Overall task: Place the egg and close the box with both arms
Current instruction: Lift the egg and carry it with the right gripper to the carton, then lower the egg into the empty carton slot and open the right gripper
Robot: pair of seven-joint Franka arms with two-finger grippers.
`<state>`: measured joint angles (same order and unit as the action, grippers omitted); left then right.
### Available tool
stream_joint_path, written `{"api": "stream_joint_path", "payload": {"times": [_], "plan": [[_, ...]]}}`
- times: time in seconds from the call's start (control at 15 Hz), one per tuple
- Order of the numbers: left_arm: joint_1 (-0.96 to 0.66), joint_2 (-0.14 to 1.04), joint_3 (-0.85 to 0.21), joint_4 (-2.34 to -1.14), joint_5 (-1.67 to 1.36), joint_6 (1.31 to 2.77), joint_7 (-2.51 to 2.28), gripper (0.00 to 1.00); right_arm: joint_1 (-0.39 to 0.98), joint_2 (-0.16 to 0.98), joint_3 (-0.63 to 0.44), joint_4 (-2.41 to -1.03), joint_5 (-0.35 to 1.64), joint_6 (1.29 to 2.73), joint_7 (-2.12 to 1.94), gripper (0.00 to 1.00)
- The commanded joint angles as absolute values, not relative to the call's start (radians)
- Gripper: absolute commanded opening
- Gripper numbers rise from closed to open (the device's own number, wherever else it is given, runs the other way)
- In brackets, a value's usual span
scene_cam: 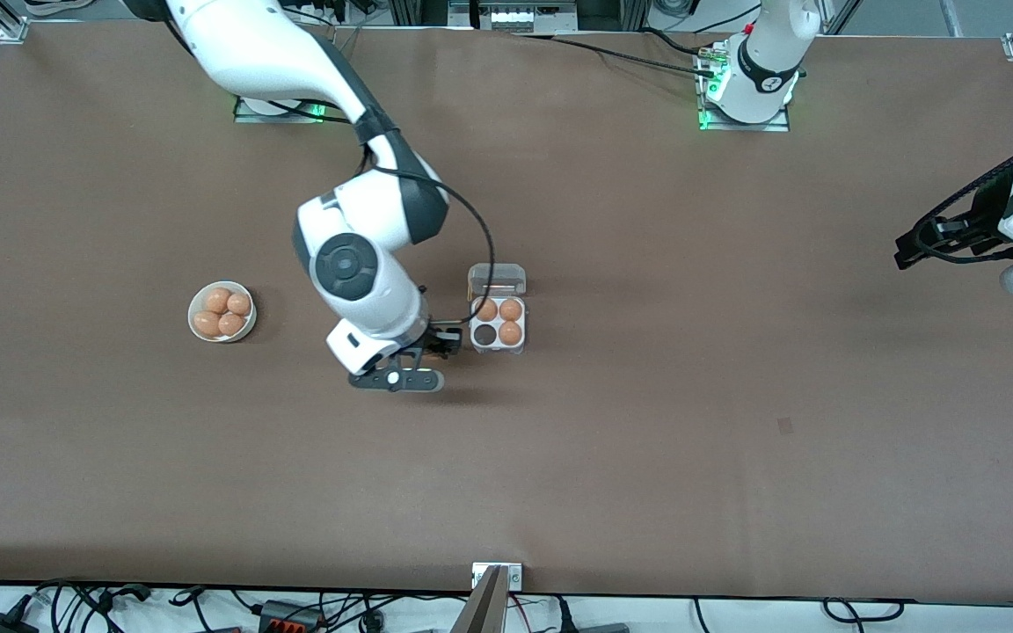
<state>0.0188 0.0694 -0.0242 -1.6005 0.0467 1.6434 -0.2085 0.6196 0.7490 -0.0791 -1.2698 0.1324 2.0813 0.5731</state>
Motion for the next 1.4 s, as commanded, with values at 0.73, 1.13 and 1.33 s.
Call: {"api": "stream_joint_path", "payload": {"times": [0.73, 1.13, 1.33], "plan": [[0.026, 0.057, -0.025, -1.611, 0.029, 1.640, -0.179, 1.00, 0.704, 0.842, -0.084, -1.295, 0.164, 2.223, 0.658, 0.00], [0.026, 0.057, -0.025, -1.611, 0.029, 1.640, -0.179, 1.00, 0.730, 0.842, -0.083, -1.307, 0.170, 2.220, 0.652, 0.00], [0.026, 0.057, -0.025, -1.611, 0.029, 1.640, -0.179, 1.00, 0.730, 0.842, -0.083, -1.330, 0.169, 2.220, 0.644, 0.00]]}}
